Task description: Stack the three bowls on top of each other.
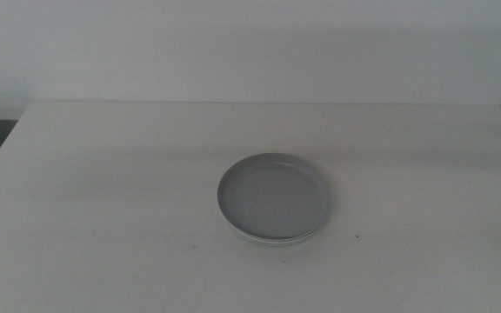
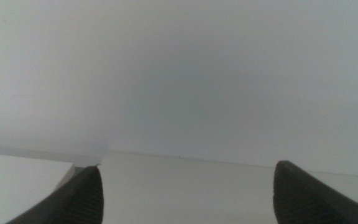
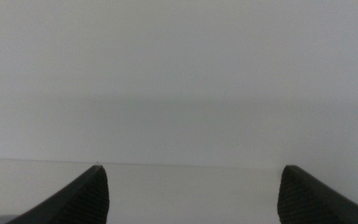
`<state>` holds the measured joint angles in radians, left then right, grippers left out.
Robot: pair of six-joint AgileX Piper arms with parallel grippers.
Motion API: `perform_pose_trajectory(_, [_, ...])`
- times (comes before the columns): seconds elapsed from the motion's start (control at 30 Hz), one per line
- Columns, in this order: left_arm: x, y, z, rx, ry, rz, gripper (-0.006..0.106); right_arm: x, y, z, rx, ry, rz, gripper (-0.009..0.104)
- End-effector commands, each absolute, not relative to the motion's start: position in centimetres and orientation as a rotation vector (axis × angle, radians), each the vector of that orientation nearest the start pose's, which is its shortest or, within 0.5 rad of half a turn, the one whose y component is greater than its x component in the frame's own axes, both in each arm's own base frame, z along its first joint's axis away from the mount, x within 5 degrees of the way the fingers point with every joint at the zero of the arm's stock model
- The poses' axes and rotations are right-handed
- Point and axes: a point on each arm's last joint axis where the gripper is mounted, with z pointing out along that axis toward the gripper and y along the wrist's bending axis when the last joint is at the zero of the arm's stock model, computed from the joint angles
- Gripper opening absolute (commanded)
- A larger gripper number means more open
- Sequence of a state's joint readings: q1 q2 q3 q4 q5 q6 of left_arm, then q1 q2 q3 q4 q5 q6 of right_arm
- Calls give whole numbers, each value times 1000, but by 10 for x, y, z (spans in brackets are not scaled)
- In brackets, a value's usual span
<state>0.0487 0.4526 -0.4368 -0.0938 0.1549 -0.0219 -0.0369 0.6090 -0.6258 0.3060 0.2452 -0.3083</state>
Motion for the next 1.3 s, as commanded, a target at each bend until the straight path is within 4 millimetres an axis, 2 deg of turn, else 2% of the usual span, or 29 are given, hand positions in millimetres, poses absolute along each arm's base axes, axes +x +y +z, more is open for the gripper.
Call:
perform_pose_trajectory(0.0, [92,3,301,-131,1618,-68,94,114,-1,344,-79,1638,-71,93])
perform_pose_trajectory(0.07, [82,3,284,-130,1604,-68,94,101,-2,326,-87,1591,-108,93])
perform_pose_trajectory(0.2, [64,2,241,-142,1592,-84,94,75,-2,272,-81,1567,-118,93])
perform_pose_trajectory(0.37, [54,1,215,-137,1596,-88,94,58,0,209,-46,1576,-74,93])
perform_pose_trajectory(0.47, [55,0,206,-163,1618,-119,94,56,2,197,-43,1658,-29,93])
perform_pose_trajectory(0.53, [56,0,198,-170,1638,-123,94,56,2,198,-23,1654,-4,93])
perform_pose_trajectory(0.87, [56,0,200,-207,1623,-170,94,56,2,200,-14,1628,-7,93])
perform_pose_trajectory(1.27, [56,0,200,-187,1617,-143,94,56,2,200,-14,1628,-7,93])
